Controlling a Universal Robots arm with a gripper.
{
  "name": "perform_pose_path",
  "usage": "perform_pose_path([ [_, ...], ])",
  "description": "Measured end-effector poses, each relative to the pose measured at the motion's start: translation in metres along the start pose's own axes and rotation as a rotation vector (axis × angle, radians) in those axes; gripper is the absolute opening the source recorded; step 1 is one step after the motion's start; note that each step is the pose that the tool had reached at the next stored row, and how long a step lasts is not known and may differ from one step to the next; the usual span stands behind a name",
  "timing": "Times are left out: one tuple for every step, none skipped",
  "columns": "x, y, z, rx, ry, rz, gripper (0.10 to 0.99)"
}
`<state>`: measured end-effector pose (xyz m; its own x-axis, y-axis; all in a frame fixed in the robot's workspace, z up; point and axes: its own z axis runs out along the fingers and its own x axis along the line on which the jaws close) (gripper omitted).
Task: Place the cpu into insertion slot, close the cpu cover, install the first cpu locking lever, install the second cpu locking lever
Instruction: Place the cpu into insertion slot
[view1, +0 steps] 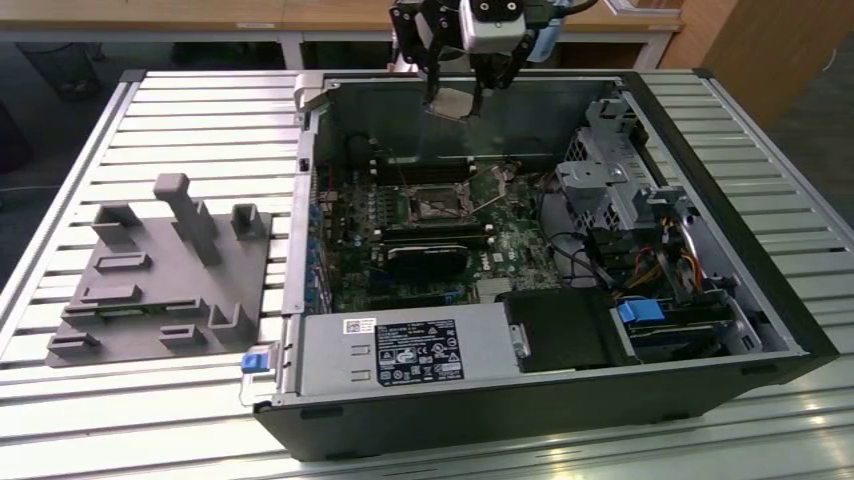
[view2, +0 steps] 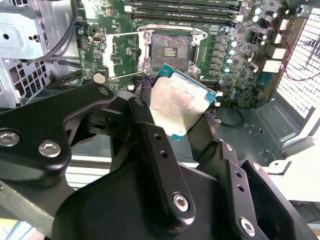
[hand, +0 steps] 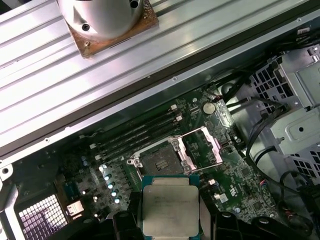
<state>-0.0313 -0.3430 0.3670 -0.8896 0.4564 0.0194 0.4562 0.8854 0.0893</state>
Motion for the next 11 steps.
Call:
perform_pose_path([
  [0.0000,0.0000,0.0000,0.000,-0.0003,0.003,0.541],
  [0.0000,0.0000,0.0000,0.000,-0.0005,0.006,0.541],
  [0.0000,0.0000,0.0000,0.000,-0.0008,0.009,0.541],
  [0.0000,0.0000,0.0000,0.000,-0.0010,0.011,0.541],
  [0.0000,0.0000,0.0000,0.000,-0.0013,0.014,0.541],
  [0.0000,0.0000,0.0000,0.000,-0.0015,0.017,0.541],
  [0.0000,0.0000,0.0000,0.000,-0.0018,0.020,0.541],
  [0.0000,0.0000,0.0000,0.000,-0.0021,0.023,0.541],
  [0.0000,0.0000,0.0000,-0.001,-0.0023,0.026,0.541],
  [0.0000,0.0000,0.0000,-0.001,-0.0026,0.029,0.541],
  [0.0000,0.0000,0.0000,-0.001,-0.0029,0.032,0.541],
])
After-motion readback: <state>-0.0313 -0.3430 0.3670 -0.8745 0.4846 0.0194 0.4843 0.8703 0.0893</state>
